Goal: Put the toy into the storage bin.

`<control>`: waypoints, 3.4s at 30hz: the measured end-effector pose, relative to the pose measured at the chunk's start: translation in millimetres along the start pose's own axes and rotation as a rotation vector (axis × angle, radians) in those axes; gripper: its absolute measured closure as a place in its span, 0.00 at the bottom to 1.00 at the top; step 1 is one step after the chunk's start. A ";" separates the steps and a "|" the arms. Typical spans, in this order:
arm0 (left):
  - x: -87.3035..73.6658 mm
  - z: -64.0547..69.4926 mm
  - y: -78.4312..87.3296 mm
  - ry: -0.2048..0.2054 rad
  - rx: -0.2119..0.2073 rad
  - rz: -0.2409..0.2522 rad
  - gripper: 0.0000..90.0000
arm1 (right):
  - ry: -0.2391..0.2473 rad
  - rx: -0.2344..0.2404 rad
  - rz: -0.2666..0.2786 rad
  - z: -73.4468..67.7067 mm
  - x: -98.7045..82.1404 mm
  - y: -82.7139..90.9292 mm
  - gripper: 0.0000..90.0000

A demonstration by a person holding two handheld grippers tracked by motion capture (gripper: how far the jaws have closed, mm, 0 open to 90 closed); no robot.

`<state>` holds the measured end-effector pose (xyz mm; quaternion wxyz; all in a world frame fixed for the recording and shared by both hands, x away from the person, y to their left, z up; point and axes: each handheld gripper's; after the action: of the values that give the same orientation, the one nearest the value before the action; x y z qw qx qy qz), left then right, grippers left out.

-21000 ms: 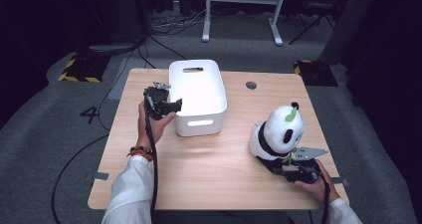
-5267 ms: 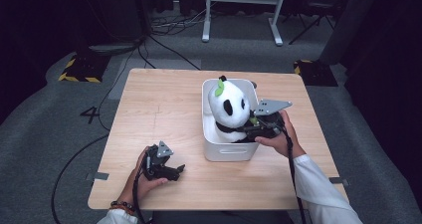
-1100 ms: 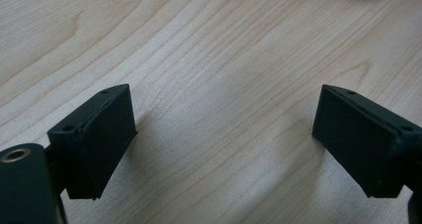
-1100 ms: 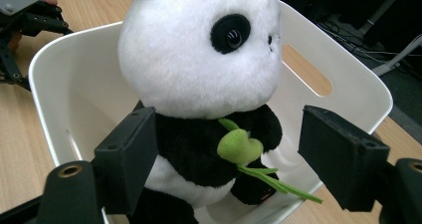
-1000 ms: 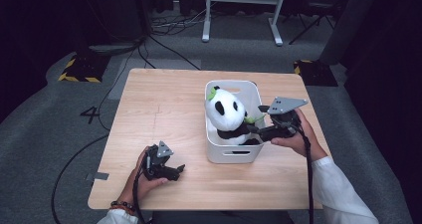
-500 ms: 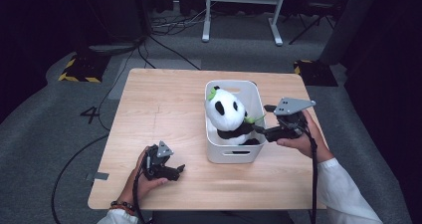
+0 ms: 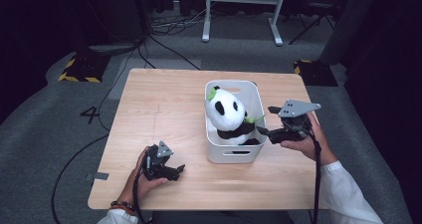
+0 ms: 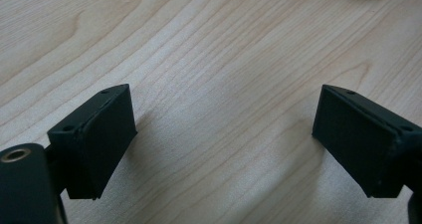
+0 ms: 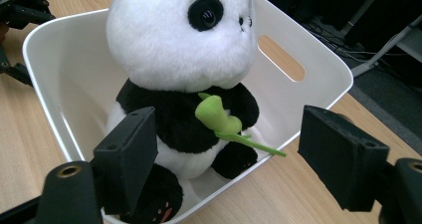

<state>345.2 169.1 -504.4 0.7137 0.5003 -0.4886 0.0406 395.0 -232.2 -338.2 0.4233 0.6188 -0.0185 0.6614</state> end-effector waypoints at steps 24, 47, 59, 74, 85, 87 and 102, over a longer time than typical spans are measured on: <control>0.0 0.1 0.0 0.001 0.000 0.000 0.11 | -0.002 -0.014 -0.003 0.6 -17.1 14.3 0.26; 0.0 0.1 0.0 0.001 0.000 0.000 0.11 | -0.044 -0.024 0.017 4.9 -41.2 28.1 0.26; 0.0 0.1 0.0 0.001 0.000 0.000 0.11 | -0.044 -0.023 -0.013 3.4 -56.9 25.6 0.26; 0.0 0.1 0.0 0.001 0.000 0.000 0.11 | -0.054 -0.058 -0.073 5.5 -79.3 20.4 0.26; 0.0 0.1 0.0 0.001 0.000 0.000 0.11 | -0.076 -0.076 -0.097 9.1 -95.7 19.4 0.26; 0.0 0.1 0.0 0.001 0.000 0.000 0.11 | -0.076 -0.077 -0.101 9.5 -98.3 19.0 0.26; 0.0 0.0 0.0 0.000 0.000 0.000 0.11 | -0.093 -0.094 -0.135 11.7 -118.9 17.5 0.26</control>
<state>345.2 169.1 -504.3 0.7137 0.5003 -0.4885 0.0407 379.5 -313.7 -425.9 0.4942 0.6283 -0.0271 0.6002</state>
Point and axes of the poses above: each handheld gripper's, and its own axes: y roughly backward along the jaws, x roughly out of its top, z roughly to its right, and after that the axes turned 5 degrees about z, right-handed
